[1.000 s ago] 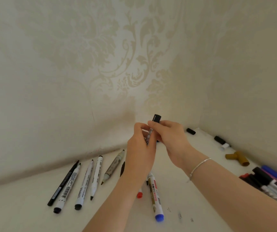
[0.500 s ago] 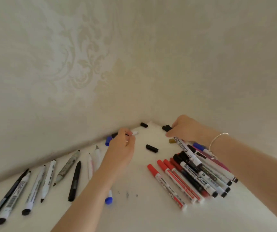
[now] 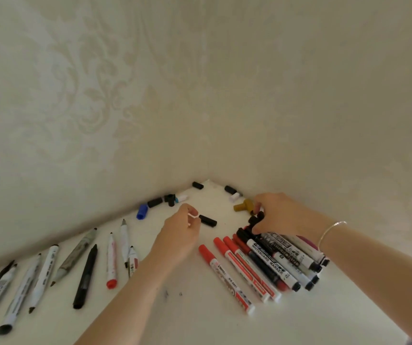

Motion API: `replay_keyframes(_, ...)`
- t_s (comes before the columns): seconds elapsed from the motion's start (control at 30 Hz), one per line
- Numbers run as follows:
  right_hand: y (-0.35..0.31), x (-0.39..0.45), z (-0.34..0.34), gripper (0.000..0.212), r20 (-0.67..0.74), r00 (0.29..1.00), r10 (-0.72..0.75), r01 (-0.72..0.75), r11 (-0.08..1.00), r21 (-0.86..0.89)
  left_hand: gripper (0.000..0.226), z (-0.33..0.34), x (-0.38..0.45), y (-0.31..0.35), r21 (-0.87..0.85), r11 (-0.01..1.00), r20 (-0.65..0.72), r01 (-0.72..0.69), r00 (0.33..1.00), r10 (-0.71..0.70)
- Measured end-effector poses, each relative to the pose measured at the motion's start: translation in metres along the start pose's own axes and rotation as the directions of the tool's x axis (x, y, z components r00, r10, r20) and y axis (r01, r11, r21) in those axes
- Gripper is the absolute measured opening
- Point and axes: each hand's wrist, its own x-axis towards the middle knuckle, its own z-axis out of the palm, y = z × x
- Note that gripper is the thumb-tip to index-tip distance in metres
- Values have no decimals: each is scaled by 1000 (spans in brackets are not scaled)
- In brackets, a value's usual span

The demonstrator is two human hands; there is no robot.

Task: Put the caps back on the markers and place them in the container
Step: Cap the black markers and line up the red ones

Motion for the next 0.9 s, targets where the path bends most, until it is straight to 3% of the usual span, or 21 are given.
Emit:
replay_keyframes(0.2,5,8,-3,34,27,1000,3,-4,1000,13,14,0,-1,-6,58,998,79,0,997,-5)
replay_keyframes(0.37,-3,43,-8,27,-152,988,40,-22,992,121,16,-13,2,-10,96,995,106,-29,994,19)
replay_keyframes(0.5,-20,92,0,34,-121,993,5,-16,996,-92,25,-38,4,-18,183,982,79,-35,997,20)
replay_keyframes(0.6,-31,122,14,29,-41,999,-21,9,963,-271,43,-66,4,-30,429,903,7,-20,1000,18)
replay_keyframes(0.67,-36,135,24,30,-16,1000,-6,-1,923,-385,51,-89,1,-45,519,853,-5,55,998,-61)
replay_keyframes(0.77,-40,151,36,32,-66,998,-11,-24,859,-511,54,-120,-6,-72,499,848,-2,177,979,-203)
replay_keyframes(0.9,-40,163,42,33,-145,989,-6,-77,826,-558,51,-145,-15,-98,424,865,-36,269,959,-280)
